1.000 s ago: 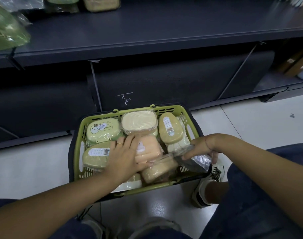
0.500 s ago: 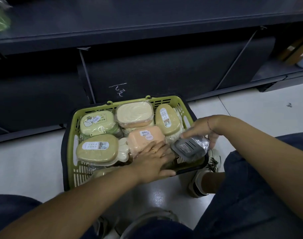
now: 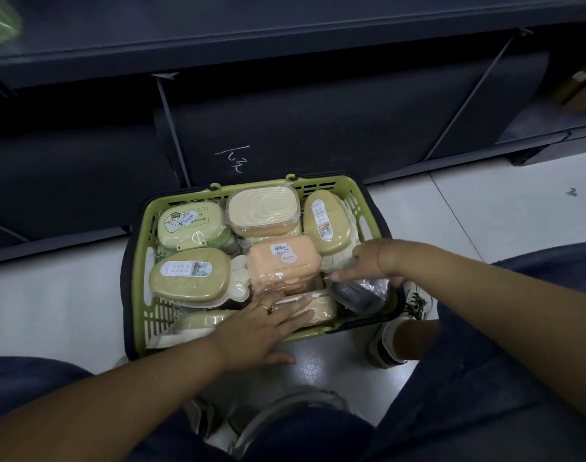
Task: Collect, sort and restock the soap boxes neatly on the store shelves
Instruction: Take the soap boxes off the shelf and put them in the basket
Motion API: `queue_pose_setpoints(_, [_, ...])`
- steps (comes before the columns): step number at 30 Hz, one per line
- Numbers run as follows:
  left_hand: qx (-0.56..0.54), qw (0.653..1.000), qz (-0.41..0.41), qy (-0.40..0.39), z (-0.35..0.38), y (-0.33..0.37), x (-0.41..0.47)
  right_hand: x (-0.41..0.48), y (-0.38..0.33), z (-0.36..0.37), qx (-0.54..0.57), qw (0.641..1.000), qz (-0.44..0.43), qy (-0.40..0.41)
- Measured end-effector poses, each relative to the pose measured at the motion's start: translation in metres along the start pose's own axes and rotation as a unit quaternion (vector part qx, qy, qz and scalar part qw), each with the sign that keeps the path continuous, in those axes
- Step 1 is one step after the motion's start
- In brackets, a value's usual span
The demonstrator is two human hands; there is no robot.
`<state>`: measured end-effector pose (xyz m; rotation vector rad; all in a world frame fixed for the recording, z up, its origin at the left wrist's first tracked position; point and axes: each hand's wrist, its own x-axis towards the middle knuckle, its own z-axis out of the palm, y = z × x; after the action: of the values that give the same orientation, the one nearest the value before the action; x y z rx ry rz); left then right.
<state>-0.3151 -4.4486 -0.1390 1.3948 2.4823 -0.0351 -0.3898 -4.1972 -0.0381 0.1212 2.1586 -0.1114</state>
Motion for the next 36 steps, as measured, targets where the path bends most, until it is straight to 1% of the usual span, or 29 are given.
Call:
queue_pose_setpoints(2, [0.007,0.999,0.005,0.035,0.001,0.000,0.001,-0.003,-0.009,0.010,-0.065,0.995,-0.067,0.028])
queue_pose_setpoints(4, [0.018,0.998,0.007,0.052,0.004,-0.001,0.002,-0.005,-0.012,0.016,-0.084,0.989,-0.119,0.035])
queue_pose_setpoints(5, [0.022,0.998,0.006,0.060,0.005,-0.001,0.003,-0.003,-0.009,0.017,-0.080,0.988,-0.131,0.030])
queue_pose_setpoints(10, [0.041,0.996,0.006,0.084,0.005,0.000,0.003,0.006,0.022,0.010,-0.066,0.989,-0.124,-0.057])
queue_pose_setpoints(13, [0.040,0.995,0.004,0.086,0.002,0.001,0.004,0.010,0.030,0.005,-0.069,0.987,-0.130,-0.069])
queue_pose_setpoints(17, [0.025,0.995,-0.004,0.100,0.004,0.001,0.005,0.010,0.027,0.001,-0.115,0.981,-0.149,-0.056])
queue_pose_setpoints(19, [0.031,0.992,-0.018,0.123,0.003,0.003,0.004,0.005,0.018,-0.002,-0.153,0.973,-0.171,-0.019])
queue_pose_setpoints(21, [0.040,0.988,-0.032,0.147,0.002,0.005,0.001,0.001,0.010,-0.009,-0.171,0.966,-0.192,0.038])
queue_pose_setpoints(23, [0.052,0.985,-0.039,0.163,0.002,0.007,0.000,-0.002,0.006,-0.017,-0.192,0.960,-0.192,0.067])
queue_pose_setpoints(26, [0.051,0.983,-0.044,0.173,0.004,0.006,-0.001,-0.006,0.004,-0.024,-0.241,0.950,-0.188,0.067])
queue_pose_setpoints(31, [0.048,0.980,-0.060,0.185,0.003,0.005,-0.001,-0.025,0.008,-0.049,-0.199,0.955,-0.205,0.077])
queue_pose_setpoints(34, [0.056,0.979,-0.061,0.188,0.005,0.005,-0.001,-0.039,0.001,-0.047,-0.268,0.942,-0.195,0.049])
queue_pose_setpoints(36, [0.060,0.978,-0.058,0.190,0.006,0.005,-0.001,-0.042,-0.002,-0.042,-0.300,0.933,-0.191,0.050])
